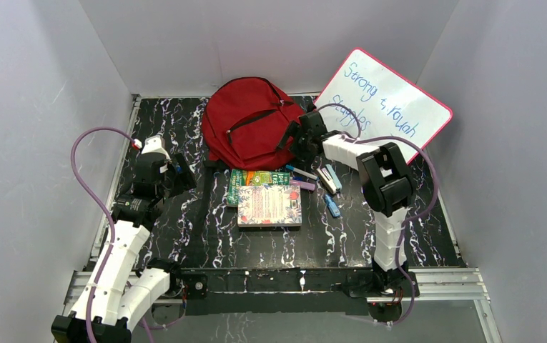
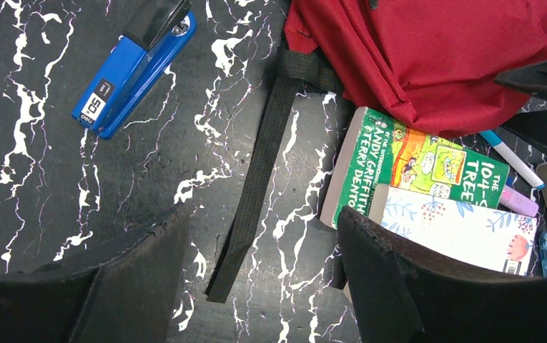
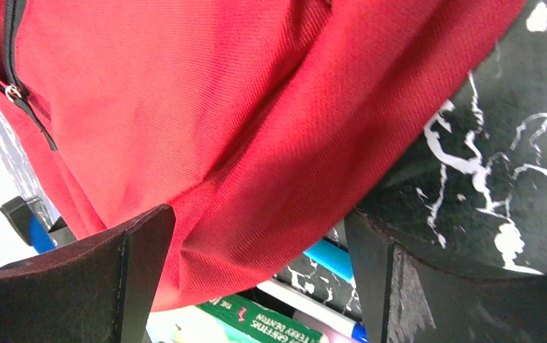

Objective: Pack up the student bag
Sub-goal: Adjust the student bag at the center of the board.

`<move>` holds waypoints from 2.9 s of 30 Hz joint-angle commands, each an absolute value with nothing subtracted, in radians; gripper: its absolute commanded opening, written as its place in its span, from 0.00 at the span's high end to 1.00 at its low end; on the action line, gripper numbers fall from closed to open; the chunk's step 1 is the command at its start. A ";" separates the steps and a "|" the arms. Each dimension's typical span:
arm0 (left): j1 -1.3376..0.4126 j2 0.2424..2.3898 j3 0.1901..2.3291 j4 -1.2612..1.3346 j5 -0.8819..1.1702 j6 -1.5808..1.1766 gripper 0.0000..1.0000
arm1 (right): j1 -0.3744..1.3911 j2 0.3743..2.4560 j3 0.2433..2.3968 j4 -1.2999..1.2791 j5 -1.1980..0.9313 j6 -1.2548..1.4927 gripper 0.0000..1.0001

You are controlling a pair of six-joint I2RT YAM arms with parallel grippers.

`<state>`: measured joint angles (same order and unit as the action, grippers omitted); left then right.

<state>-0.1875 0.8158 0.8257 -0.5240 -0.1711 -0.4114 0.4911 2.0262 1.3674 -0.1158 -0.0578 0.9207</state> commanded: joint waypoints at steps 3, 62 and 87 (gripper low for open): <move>-0.190 0.813 0.823 -0.525 -0.177 -0.408 0.28 | 0.495 2.068 1.434 -0.100 -0.052 0.906 0.08; -0.089 1.140 1.066 -0.305 0.137 -0.608 0.25 | 0.497 1.588 1.791 -0.333 -0.200 0.015 1.00; -0.071 0.692 1.144 -0.792 -0.298 -0.581 0.25 | 0.812 1.530 1.786 -0.390 -0.241 0.189 1.00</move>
<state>-0.0746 0.6937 1.1259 -0.7448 -0.2596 -0.5804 0.8341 1.7355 2.0083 -0.4591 -0.3832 0.2096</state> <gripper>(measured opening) 0.752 0.043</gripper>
